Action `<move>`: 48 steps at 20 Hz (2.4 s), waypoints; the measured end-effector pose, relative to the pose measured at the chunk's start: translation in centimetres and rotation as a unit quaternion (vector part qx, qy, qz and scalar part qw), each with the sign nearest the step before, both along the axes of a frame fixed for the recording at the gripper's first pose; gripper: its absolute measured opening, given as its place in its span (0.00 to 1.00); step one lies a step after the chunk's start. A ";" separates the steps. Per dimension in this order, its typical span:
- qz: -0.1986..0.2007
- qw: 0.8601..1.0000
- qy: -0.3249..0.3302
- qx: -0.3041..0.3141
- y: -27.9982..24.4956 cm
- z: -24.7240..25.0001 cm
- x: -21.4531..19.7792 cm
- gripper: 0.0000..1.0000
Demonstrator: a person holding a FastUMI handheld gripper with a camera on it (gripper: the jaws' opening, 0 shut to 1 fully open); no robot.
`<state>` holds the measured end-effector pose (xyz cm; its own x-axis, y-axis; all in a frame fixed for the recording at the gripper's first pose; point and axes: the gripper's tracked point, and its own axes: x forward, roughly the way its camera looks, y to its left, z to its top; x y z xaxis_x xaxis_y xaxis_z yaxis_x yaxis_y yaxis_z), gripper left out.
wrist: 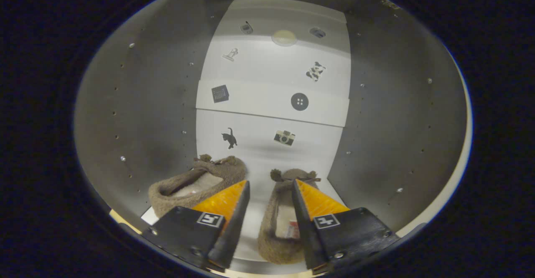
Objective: Open the shoe cabinet door, grab the shoes and put them into the shoe cabinet, then close the shoe cabinet door.
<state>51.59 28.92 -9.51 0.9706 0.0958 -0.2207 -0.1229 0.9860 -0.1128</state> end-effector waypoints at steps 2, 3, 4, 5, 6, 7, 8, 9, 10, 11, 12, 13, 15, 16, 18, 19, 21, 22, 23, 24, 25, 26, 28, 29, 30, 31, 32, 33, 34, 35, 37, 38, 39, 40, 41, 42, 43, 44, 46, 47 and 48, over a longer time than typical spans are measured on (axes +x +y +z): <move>0.006 1.000 -0.010 0.009 0.3 1.1 -2.5 0.74; 0.011 1.000 -0.009 0.017 0.4 1.4 -3.8 0.80; 0.012 1.000 -0.006 0.026 0.5 1.8 -5.9 0.85; 0.017 0.999 -0.007 0.034 0.6 2.5 -7.3 0.90; 0.014 0.999 -0.005 0.038 0.4 2.9 -9.0 0.96; 0.013 0.999 -0.003 0.042 0.3 3.2 -10.7 1.00; 0.008 0.999 0.005 0.041 -0.1 3.2 -12.7 1.00; 0.009 0.999 0.014 0.040 -0.3 3.2 -15.0 1.00; 0.016 0.999 0.020 0.042 -0.1 3.4 -17.5 1.00; 0.019 0.999 0.022 0.046 -0.5 3.8 -19.9 1.00; 0.022 0.999 0.016 0.045 -1.0 4.7 -22.4 1.00; 0.021 0.999 0.002 0.040 -1.9 5.7 -24.8 1.00; 0.024 0.999 -0.028 0.034 -3.4 7.8 -29.8 1.00; 0.030 0.998 -0.037 0.033 -4.0 8.5 -32.4 1.00; 0.034 0.998 -0.045 0.031 -5.8 9.4 -37.0 1.00; 0.041 0.998 -0.040 0.033 -6.5 9.5 -39.3 1.00; 0.065 0.996 -0.029 0.047 -7.7 9.8 -43.7 1.00; 0.068 0.996 -0.031 0.052 -8.6 9.9 -44.8 1.00; 0.075 0.995 -0.037 0.051 -9.8 10.2 -46.0 1.00; 0.079 0.995 -0.045 0.051 -10.8 10.7 -47.4 1.00; 0.075 0.995 -0.048 0.053 -12.3 10.7 -48.6 1.00; 0.072 0.994 -0.052 0.056 -13.7 11.0 -49.6 1.00; 0.067 0.995 -0.057 0.057 -16.6 11.2 -51.0 1.00; 0.067 0.994 -0.059 0.066 -17.7 11.5 -51.5 1.00; 0.065 0.993 -0.062 0.072 -19.2 11.7 -52.0 1.00; 0.059 0.993 -0.067 0.076 -21.1 12.0 -52.3 1.00; 0.051 0.993 -0.072 0.078 -23.0 12.3 -52.5 1.00; 0.040 0.993 -0.078 0.081 -25.0 12.4 -52.5 1.00; 0.030 0.993 -0.083 0.083 -27.0 12.6 -52.4 1.00; 0.020 0.993 -0.083 0.083 -28.9 12.3 -52.4 1.00; 0.000 0.994 -0.085 0.074 -33.0 11.9 -51.6 1.00; -0.005 0.994 -0.086 0.067 -34.7 11.9 -50.8 1.00; -0.009 0.994 -0.085 0.063 -36.3 11.6 -49.9 1.00; -0.011 0.995 -0.080 0.060 -37.9 11.2 -49.1 1.00; -0.012 0.995 -0.076 0.062 -39.5 10.6 -48.0 1.00; -0.015 0.995 -0.074 0.066 -41.0 10.1 -46.7 1.00; -0.017 0.995 -0.074 0.071 -42.7 9.8 -45.3 1.00; -0.013 0.995 -0.072 0.070 -43.9 9.4 -43.9 1.00; -0.001 0.995 -0.064 0.076 -45.6 8.1 -41.4 1.00; 0.007 0.995 -0.060 0.080 -45.9 7.6 -40.0 1.00; 0.013 0.995 -0.058 0.075 -46.2 7.0 -38.6 1.00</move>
<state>12.97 -17.28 -2.49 0.9853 0.1454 -0.0894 -0.1441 0.9893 0.0206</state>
